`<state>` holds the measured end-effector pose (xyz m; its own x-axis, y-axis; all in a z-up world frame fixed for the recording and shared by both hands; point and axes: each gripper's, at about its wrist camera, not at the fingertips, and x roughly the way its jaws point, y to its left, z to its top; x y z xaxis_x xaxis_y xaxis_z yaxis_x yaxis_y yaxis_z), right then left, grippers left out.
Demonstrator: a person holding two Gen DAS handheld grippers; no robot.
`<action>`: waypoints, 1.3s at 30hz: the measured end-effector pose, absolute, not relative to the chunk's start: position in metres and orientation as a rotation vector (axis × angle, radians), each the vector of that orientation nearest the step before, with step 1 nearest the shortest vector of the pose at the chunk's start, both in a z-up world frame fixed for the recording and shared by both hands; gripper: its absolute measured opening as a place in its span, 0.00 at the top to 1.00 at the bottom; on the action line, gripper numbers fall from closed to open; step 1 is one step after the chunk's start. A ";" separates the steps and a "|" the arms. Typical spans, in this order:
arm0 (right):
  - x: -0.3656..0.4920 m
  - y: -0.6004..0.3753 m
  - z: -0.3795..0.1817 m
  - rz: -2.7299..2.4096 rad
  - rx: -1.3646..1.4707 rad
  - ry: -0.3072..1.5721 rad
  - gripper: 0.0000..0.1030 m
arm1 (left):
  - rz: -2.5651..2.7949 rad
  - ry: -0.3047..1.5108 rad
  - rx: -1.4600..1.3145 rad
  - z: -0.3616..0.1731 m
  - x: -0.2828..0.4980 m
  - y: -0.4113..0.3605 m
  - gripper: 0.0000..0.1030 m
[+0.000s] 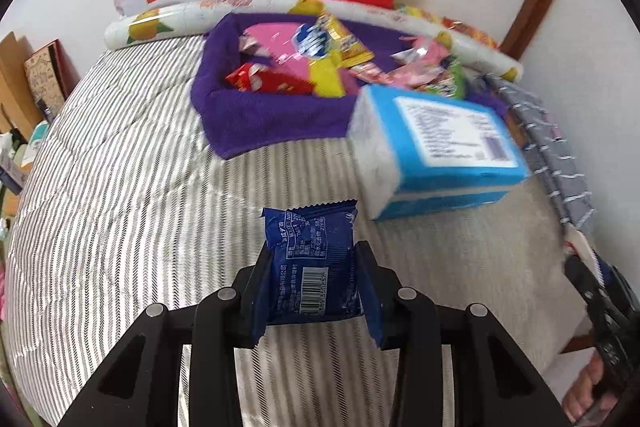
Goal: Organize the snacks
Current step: 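Carry the strawberry bag and blue biscuit packet over the purple towel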
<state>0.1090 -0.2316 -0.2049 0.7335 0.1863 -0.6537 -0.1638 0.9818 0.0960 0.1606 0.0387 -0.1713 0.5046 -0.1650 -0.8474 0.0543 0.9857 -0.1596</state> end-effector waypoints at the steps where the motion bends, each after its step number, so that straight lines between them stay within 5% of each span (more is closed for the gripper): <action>1: 0.110 -0.230 -0.201 0.193 0.027 0.715 0.49 | -0.151 1.026 -0.131 -0.165 0.159 0.037 0.65; 39: 0.182 -0.189 -0.077 0.218 0.004 0.583 0.49 | -0.357 0.858 -0.155 -0.048 0.198 0.005 0.65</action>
<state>0.1818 -0.1886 -0.0771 0.8124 0.2059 -0.5456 -0.2034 0.9769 0.0658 0.1984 0.0049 -0.0483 0.5994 -0.3681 -0.7108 0.2449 0.9298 -0.2749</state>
